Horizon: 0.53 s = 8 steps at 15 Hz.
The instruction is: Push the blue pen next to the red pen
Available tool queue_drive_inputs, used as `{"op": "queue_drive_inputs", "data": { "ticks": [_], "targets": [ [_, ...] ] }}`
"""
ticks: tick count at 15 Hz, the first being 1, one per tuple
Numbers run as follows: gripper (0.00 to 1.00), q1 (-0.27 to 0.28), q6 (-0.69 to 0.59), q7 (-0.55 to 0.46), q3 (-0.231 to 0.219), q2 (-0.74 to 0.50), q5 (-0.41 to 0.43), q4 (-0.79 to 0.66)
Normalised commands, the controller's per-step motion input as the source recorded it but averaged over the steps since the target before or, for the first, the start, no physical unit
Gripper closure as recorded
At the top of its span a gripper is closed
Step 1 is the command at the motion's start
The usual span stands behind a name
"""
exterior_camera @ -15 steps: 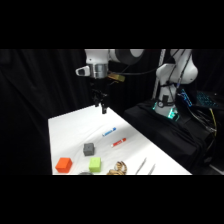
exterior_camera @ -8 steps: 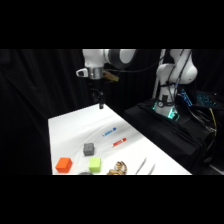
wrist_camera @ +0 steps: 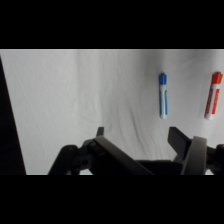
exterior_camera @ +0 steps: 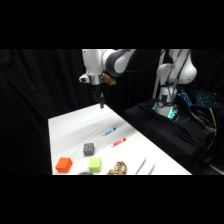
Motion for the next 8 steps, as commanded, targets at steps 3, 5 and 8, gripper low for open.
{"op": "queue_drive_inputs", "data": {
  "ticks": [3, 5, 8],
  "targets": [
    [0.0, -0.072, 0.38, -0.19, -0.058, 0.09, -0.152, -0.09],
    [0.0, -0.079, 0.41, -0.22, -0.056, 0.11, -0.121, -0.1],
    [0.0, -0.076, 0.39, -0.2, -0.049, 0.12, -0.103, -0.08]
  ]
}}
